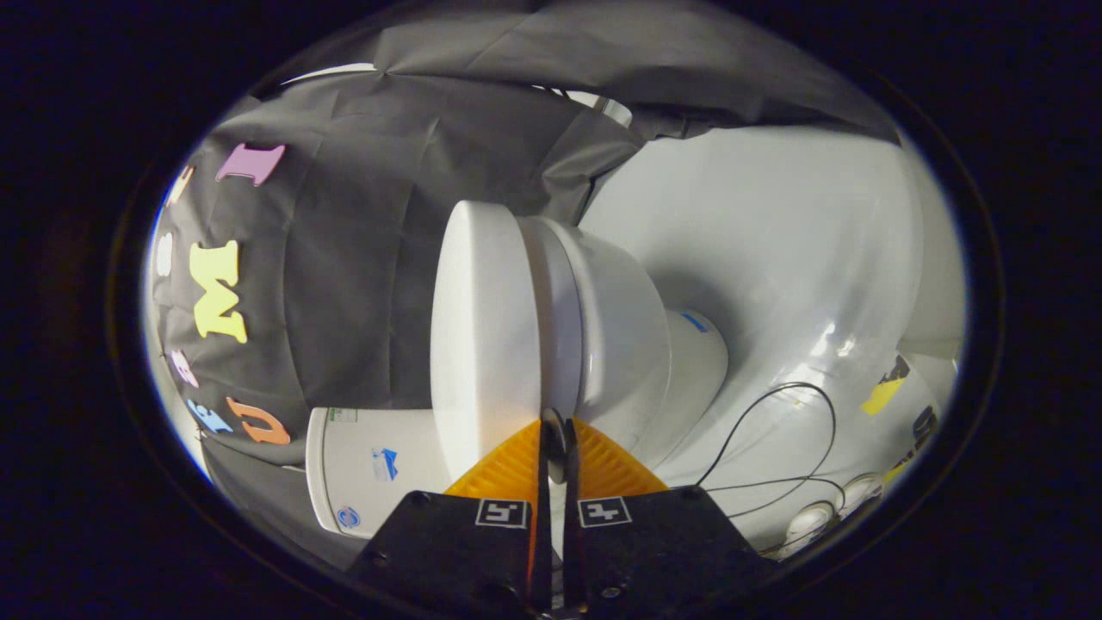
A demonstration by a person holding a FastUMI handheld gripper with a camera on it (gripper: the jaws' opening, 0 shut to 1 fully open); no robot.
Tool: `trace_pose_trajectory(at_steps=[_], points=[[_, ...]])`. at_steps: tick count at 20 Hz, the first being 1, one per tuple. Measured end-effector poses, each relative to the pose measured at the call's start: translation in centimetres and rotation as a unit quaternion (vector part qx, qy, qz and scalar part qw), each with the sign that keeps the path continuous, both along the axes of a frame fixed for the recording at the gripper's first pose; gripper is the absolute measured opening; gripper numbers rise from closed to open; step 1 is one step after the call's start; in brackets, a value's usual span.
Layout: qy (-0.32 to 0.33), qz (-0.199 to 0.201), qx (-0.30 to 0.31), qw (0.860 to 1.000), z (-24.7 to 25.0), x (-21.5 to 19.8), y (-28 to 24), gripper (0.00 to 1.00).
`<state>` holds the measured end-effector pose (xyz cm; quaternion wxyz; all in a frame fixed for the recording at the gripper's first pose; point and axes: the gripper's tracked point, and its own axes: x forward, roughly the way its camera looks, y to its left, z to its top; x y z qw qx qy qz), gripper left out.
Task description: Open the toilet lid.
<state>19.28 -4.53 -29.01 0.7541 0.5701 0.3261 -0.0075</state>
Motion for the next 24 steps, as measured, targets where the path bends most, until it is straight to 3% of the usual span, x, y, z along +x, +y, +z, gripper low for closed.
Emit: trace_pose_trajectory(at_steps=[3, 7, 17, 24], points=[[0.003, 0.008, -0.034, 0.999, 0.1, -0.1, -0.1, 0.08], [0.002, 0.006, 0.002, 1.000, 1.3, -0.3, 0.0, 0.06], [-0.042, 0.021, -0.106, 0.993, 6.2, -0.6, 0.8, 0.04], [-0.070, 0.015, -0.118, 0.990, 9.8, -0.7, 1.8, 0.04]])
